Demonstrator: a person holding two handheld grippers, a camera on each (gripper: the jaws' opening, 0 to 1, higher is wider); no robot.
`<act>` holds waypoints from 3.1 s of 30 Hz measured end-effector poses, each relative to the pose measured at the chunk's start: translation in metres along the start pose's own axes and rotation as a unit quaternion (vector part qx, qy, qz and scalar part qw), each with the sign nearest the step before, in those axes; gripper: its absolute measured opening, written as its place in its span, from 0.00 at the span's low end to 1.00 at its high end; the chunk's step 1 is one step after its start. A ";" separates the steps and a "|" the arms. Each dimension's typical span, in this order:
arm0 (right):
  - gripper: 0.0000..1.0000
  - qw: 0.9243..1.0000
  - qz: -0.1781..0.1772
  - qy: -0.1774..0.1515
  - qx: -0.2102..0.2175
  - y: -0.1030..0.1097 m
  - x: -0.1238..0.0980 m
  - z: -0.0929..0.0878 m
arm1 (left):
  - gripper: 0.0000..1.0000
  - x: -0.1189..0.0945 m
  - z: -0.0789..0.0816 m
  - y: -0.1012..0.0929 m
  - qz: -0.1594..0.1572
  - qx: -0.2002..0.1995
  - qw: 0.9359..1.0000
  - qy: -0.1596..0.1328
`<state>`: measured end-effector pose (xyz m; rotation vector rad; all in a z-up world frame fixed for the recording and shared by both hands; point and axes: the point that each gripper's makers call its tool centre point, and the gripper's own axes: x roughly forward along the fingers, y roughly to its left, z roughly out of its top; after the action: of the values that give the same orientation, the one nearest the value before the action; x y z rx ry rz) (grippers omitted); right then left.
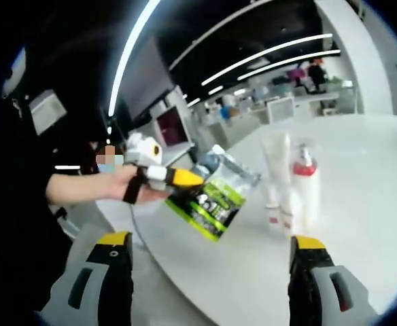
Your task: Arrange the skincare products in the storage area until every visible bottle or jar stands upright without overlapping.
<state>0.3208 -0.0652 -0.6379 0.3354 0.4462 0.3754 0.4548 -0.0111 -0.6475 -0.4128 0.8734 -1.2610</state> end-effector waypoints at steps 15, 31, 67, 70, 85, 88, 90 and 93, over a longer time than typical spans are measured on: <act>0.98 1.000 -0.023 0.007 0.004 -0.018 -0.004 -0.011 | 0.01 0.019 -0.002 0.030 0.015 -0.011 1.000 0.005; 0.98 0.999 -0.036 0.010 0.018 -0.024 -0.005 -0.017 | 0.01 0.049 -0.006 0.055 0.027 -0.041 0.999 0.010; 0.96 0.999 -0.036 0.008 0.038 -0.027 -0.006 -0.018 | 0.04 0.056 -0.032 0.097 0.116 -0.045 0.991 0.051; 0.96 0.999 -0.036 0.009 0.038 -0.027 -0.006 -0.018 | 0.06 0.054 -0.034 0.101 0.129 -0.042 0.989 0.057; 0.96 0.999 -0.035 0.010 0.040 -0.026 -0.006 -0.019 | 0.24 0.051 -0.041 0.105 0.153 -0.038 0.985 0.074; 0.95 0.999 -0.034 0.011 0.039 -0.026 -0.006 -0.019 | 0.26 0.051 -0.041 0.105 0.155 -0.038 0.984 0.075; 0.95 0.999 -0.034 0.013 0.040 -0.026 -0.006 -0.019 | 0.27 0.051 -0.041 0.106 0.157 -0.039 0.984 0.076; 0.95 0.999 -0.034 0.012 0.039 -0.026 -0.006 -0.019 | 0.29 0.050 -0.041 0.107 0.161 -0.038 0.983 0.078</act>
<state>0.3142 -0.0856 -0.6622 0.3915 0.4964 0.2961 0.4954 -0.0200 -0.7652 -0.2241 1.0773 -0.9719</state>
